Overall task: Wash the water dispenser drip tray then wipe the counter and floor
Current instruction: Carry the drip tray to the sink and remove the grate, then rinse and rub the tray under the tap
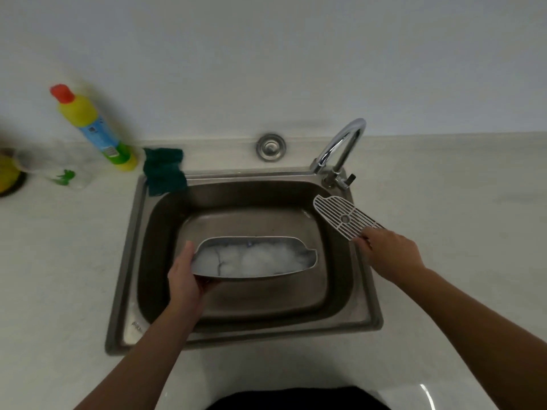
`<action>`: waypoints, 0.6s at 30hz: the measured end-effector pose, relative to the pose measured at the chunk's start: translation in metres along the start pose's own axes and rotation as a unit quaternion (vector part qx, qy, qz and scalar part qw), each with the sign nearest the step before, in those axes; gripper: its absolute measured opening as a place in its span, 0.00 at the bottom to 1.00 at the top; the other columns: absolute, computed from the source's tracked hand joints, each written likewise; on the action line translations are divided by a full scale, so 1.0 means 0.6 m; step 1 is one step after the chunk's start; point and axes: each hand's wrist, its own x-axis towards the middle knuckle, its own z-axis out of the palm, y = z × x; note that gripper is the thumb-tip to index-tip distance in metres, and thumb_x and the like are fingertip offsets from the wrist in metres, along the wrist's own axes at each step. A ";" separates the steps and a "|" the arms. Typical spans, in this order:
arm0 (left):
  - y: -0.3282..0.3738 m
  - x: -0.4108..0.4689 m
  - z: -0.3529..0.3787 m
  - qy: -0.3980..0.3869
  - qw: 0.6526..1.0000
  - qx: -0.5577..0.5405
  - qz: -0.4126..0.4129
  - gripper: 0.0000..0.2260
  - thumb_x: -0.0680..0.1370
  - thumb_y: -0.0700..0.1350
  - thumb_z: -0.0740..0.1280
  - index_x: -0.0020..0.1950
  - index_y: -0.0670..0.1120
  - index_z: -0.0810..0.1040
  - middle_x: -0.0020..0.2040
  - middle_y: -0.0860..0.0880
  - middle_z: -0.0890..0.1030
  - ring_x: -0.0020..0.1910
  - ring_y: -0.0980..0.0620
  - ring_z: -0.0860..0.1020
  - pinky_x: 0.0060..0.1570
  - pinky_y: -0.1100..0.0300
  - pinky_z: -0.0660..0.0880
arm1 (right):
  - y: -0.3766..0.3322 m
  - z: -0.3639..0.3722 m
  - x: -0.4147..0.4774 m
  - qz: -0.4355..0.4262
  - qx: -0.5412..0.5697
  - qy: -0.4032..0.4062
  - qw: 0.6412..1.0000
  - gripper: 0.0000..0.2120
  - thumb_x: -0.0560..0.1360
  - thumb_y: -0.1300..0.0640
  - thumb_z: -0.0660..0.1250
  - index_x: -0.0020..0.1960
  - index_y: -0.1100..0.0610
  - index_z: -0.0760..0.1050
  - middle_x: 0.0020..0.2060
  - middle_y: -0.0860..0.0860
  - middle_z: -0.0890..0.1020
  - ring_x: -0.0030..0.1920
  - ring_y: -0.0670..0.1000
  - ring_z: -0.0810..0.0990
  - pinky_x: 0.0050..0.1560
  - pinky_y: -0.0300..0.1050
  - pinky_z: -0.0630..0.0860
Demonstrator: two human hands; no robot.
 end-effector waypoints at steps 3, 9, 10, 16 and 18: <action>-0.005 -0.022 0.004 0.033 0.999 0.017 0.029 0.31 0.67 0.70 0.72 0.63 0.54 0.81 0.59 0.44 0.84 0.57 0.40 0.83 0.43 0.45 0.85 | 0.052 0.023 -0.001 0.041 -0.026 0.005 0.999 0.15 0.83 0.38 0.55 0.47 0.46 0.74 0.38 0.45 0.76 0.36 0.48 0.76 0.34 0.44 0.72; 0.012 -0.044 0.005 0.058 0.992 0.062 0.093 0.15 0.76 0.64 0.70 0.55 0.55 0.78 0.60 0.44 0.79 0.59 0.41 0.79 0.51 0.42 0.83 | 0.086 0.063 -0.012 0.083 0.004 0.040 0.996 0.13 0.83 0.40 0.57 0.46 0.46 0.69 0.33 0.43 0.74 0.31 0.44 0.75 0.33 0.45 0.76; 0.017 -0.047 0.006 0.057 0.990 0.072 0.107 0.14 0.77 0.62 0.69 0.55 0.55 0.77 0.59 0.43 0.78 0.59 0.41 0.79 0.51 0.42 0.83 | 0.086 0.066 -0.014 0.087 0.003 0.045 0.995 0.13 0.83 0.39 0.57 0.46 0.46 0.68 0.33 0.43 0.74 0.30 0.44 0.74 0.33 0.45 0.78; 0.066 -0.070 0.028 0.036 0.969 0.132 0.208 0.18 0.76 0.64 0.68 0.54 0.51 0.77 0.55 0.45 0.79 0.56 0.44 0.80 0.48 0.45 0.84 | 0.095 0.073 -0.023 0.088 0.038 0.051 0.994 0.10 0.83 0.42 0.59 0.50 0.48 0.67 0.34 0.43 0.75 0.30 0.44 0.76 0.31 0.45 0.77; 0.086 -0.079 0.039 0.013 0.948 0.174 0.267 0.26 0.73 0.66 0.68 0.56 0.46 0.77 0.53 0.45 0.80 0.53 0.46 0.82 0.42 0.52 0.83 | 0.092 0.065 -0.023 0.089 0.068 0.056 0.992 0.09 0.83 0.43 0.61 0.53 0.48 0.66 0.37 0.44 0.76 0.32 0.46 0.76 0.31 0.43 0.73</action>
